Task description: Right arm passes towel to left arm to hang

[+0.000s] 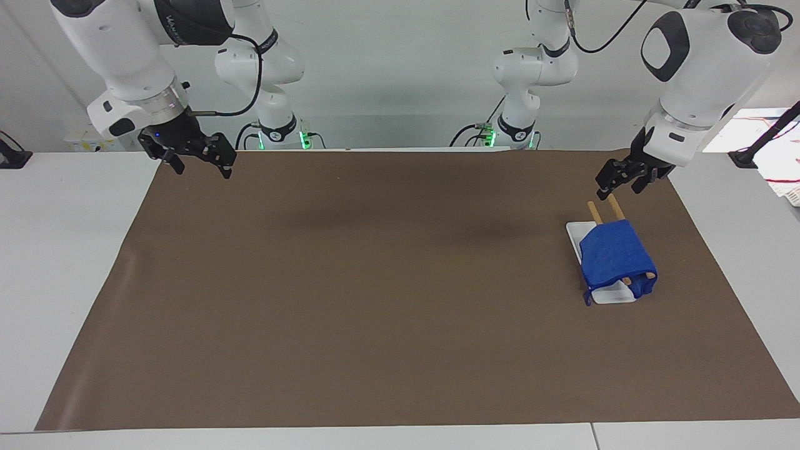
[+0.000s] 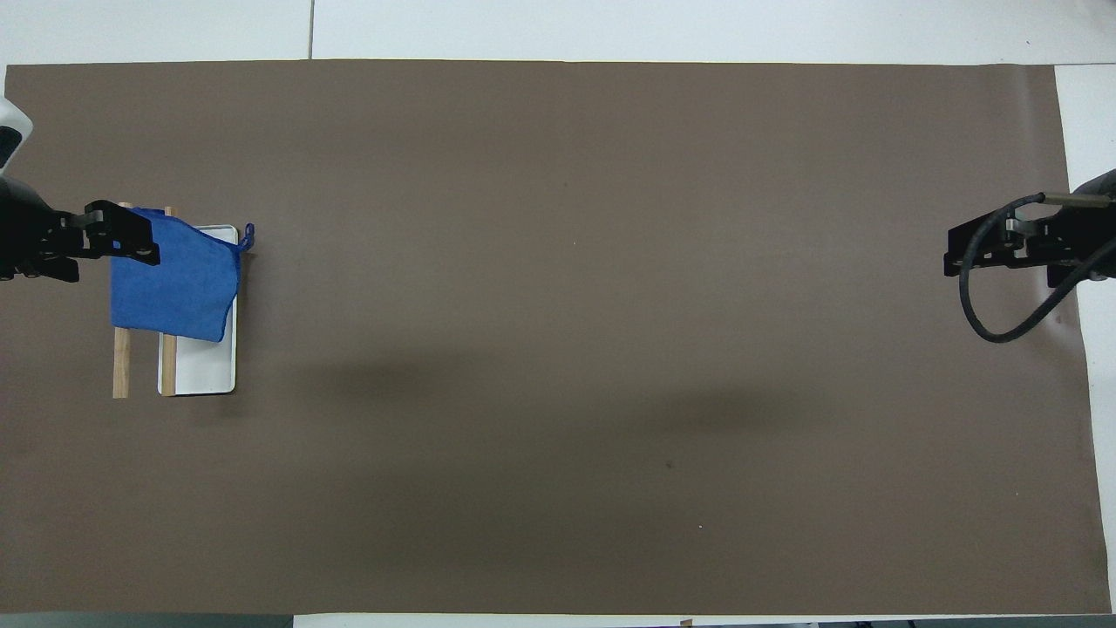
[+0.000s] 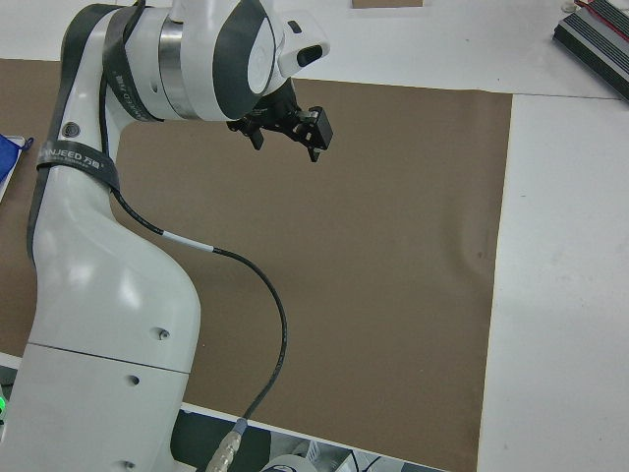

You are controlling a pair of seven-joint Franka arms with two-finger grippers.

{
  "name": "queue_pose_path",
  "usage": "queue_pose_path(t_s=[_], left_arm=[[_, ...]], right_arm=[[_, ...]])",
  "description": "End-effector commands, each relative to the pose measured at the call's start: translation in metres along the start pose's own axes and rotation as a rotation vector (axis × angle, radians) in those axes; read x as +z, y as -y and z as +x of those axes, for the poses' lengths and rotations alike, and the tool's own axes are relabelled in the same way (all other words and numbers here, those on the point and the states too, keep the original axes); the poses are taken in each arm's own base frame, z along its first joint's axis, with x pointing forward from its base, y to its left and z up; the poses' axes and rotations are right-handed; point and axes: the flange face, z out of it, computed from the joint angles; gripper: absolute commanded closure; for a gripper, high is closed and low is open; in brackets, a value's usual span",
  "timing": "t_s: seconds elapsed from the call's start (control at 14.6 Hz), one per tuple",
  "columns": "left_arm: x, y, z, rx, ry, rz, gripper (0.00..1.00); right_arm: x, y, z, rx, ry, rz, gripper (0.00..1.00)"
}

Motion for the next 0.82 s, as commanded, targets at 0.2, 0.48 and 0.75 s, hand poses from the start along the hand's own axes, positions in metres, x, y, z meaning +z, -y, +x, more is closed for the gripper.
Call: queue_pose_path(t_s=[0.2, 0.48, 0.75], left_arm=[[-0.0046, 0.0061, -0.0128, 0.066, 0.038, 0.018, 0.14], [-0.0071, 0.0115, -0.0086, 0.153, 0.031, 0.017, 0.14], [-0.0114, 0.014, -0.0042, 0.236, 0.011, 0.062, 0.14]], right_arm=[[-0.0028, -0.0189, 0.0045, -0.035, -0.011, -0.005, 0.0], [-0.0025, -0.018, 0.0039, -0.037, -0.006, -0.004, 0.0], [-0.0021, -0.012, 0.0035, -0.046, -0.008, -0.004, 0.0]])
